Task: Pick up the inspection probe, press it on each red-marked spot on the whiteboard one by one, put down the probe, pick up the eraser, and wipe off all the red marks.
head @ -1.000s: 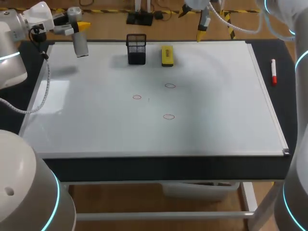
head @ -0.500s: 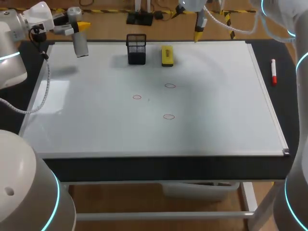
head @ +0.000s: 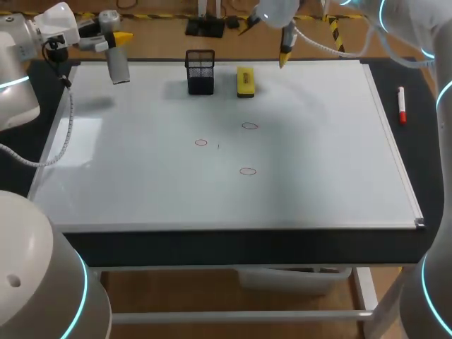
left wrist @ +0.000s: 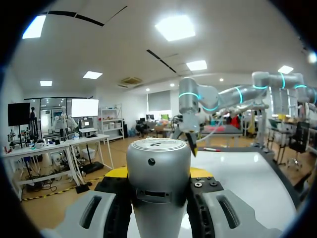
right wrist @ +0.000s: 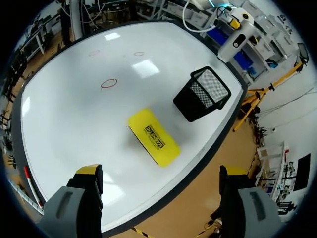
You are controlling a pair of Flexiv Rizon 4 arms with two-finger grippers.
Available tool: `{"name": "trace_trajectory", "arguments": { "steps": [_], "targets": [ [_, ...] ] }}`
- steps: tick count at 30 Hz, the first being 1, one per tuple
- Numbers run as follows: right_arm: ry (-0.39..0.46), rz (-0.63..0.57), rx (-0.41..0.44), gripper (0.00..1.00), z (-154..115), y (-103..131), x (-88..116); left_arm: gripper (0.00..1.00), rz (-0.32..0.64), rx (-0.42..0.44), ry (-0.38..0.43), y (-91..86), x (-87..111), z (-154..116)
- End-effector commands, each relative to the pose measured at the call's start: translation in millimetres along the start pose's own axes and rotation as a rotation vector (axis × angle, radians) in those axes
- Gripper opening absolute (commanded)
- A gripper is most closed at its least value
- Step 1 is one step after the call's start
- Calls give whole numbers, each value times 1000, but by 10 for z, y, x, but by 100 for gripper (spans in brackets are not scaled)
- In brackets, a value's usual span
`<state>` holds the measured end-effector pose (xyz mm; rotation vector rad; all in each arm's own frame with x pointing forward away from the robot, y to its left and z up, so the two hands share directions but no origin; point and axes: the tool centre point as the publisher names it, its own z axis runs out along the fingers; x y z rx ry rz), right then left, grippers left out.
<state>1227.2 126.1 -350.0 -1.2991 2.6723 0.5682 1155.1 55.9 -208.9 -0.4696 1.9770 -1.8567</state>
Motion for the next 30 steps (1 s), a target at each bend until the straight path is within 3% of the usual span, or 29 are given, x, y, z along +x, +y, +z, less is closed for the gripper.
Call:
{"name": "trace_trajectory", "arguments": {
  "steps": [1, 18, 30],
  "targets": [
    [512, -42, -37, 100, 146, -114, -106, 0, 1, 1, -3, -9, 11, -2],
    [809, -280, 37, 100, 406, -67, -103, 0, 1, 1, -3, -9, 11, -2],
    [933, -395, 20, 100, 462, -75, -55, 0, 1, 1, -3, -9, 11, -2]
  ]
}}
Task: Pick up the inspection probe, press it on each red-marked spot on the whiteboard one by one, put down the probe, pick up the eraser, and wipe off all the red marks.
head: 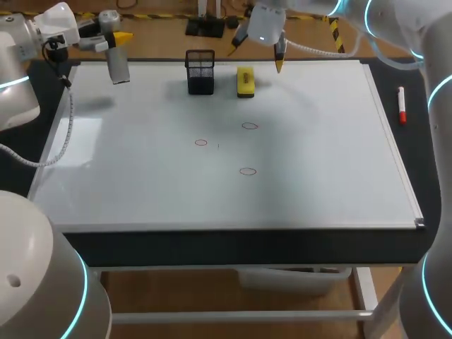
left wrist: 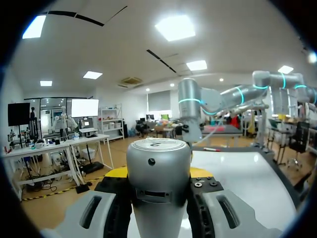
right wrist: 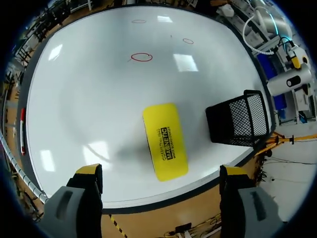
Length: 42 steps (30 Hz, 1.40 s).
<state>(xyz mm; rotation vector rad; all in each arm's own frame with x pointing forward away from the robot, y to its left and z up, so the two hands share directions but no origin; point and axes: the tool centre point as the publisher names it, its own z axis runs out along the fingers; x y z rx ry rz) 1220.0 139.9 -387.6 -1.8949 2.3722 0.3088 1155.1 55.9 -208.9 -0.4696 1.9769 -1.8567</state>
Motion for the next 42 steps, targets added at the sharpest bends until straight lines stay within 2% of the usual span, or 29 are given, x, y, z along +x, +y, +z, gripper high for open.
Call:
{"name": "trace_trajectory", "arguments": {
  "steps": [1, 11, 24, 34, 42],
  "targets": [
    [750, -38, -229, 100, 67, -129, -50, 0, 1, 1, -3, -9, 11, -2],
    [780, -65, -259, 100, 132, -108, -17, 0, 1, 1, -3, -9, 11, -2],
    [802, -33, -328, 100, 261, -63, -50, 0, 1, 1, -3, -9, 11, -2],
    [728, -48, -385, 100, 298, -32, -40, 0, 1, 1, -3, -9, 11, -2],
    [593, -29, -458, 100, 292, -49, 19, 0, 1, 1, -3, -9, 11, -2]
  ]
}}
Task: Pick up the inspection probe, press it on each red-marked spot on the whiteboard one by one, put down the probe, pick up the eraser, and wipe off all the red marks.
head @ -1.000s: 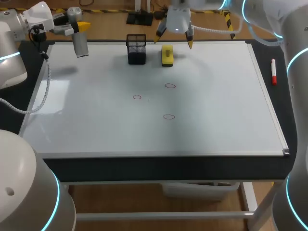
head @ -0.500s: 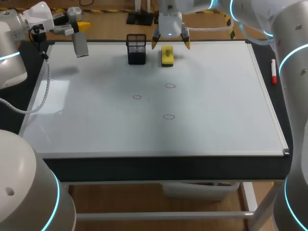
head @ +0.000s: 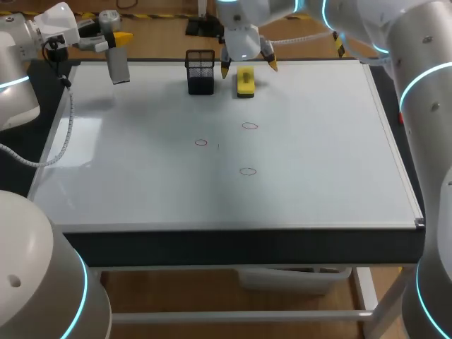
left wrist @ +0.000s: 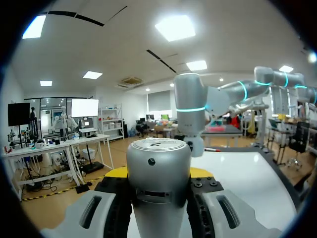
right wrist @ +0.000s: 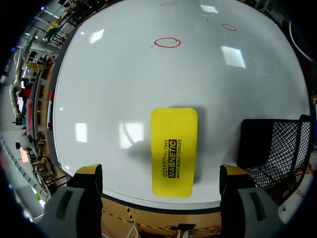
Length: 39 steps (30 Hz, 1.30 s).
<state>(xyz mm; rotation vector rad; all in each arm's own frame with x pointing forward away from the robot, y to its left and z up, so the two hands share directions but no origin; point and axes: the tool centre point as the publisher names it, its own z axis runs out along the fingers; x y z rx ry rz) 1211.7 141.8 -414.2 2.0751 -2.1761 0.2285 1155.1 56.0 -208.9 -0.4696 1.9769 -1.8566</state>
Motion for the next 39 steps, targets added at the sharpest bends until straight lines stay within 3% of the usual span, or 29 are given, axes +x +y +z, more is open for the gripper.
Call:
{"name": "trace_trajectory", "arguments": {
  "steps": [1, 16, 27, 35, 39],
  "targets": [
    [147, 9, -609, 100, 29, -113, -16, 0, 1, 1, -3, -10, 11, -2],
    [-95, 6, -710, 100, -11, -129, 44, 0, 1, 1, -3, -10, 11, -2],
    [-72, -10, -726, 100, 26, -90, -7, 0, 1, 1, -3, -10, 11, -2],
    [-152, -42, -769, 100, 15, -39, -78, 0, 1, 1, -3, -10, 11, -2],
    [-140, -42, -770, 100, 31, -19, -95, 0, 1, 1, -3, -10, 11, -2]
  ]
}}
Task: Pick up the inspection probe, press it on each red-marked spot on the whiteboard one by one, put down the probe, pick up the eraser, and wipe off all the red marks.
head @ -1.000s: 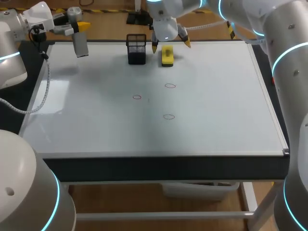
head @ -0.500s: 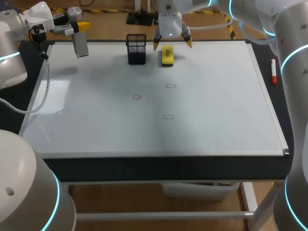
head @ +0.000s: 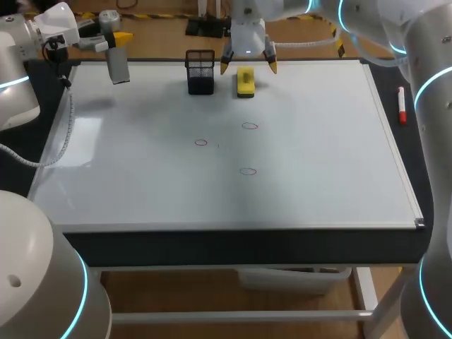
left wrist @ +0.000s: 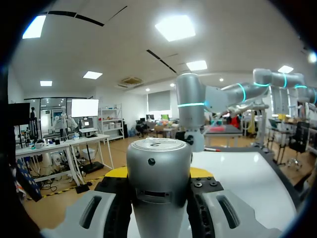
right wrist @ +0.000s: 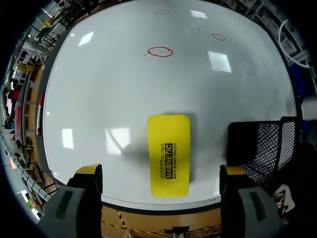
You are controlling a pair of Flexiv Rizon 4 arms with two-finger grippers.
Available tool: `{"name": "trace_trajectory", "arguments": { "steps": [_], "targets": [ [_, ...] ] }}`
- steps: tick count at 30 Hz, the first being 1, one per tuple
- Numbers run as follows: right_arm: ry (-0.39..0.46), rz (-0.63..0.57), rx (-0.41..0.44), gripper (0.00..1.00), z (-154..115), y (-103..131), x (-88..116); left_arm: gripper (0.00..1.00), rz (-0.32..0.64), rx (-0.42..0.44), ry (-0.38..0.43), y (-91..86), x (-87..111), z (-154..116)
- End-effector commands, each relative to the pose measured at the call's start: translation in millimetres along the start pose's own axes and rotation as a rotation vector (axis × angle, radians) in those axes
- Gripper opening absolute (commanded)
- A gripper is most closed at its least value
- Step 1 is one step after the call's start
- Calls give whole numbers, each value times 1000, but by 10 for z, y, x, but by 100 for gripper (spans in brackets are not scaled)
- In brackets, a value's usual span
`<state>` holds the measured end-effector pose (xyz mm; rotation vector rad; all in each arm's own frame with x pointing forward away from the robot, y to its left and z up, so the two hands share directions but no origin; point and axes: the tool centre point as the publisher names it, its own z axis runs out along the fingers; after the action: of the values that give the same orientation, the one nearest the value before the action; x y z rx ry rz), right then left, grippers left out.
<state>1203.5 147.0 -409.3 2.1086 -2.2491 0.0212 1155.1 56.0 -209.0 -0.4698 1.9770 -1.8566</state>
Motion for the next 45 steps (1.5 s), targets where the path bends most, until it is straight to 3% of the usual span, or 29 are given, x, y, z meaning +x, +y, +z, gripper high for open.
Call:
{"name": "trace_trajectory", "arguments": {
  "steps": [1, 30, 45],
  "targets": [
    [4, -4, -718, 100, 95, -100, -49, 0, 1, 1, -3, -10, 11, -1],
    [-29, -20, -786, 100, 185, 96, -153, 0, 1, 1, -3, -10, 11, -1],
    [-40, -19, -796, 100, 245, 70, -130, 0, 1, 1, -3, -10, 11, -1]
  ]
}}
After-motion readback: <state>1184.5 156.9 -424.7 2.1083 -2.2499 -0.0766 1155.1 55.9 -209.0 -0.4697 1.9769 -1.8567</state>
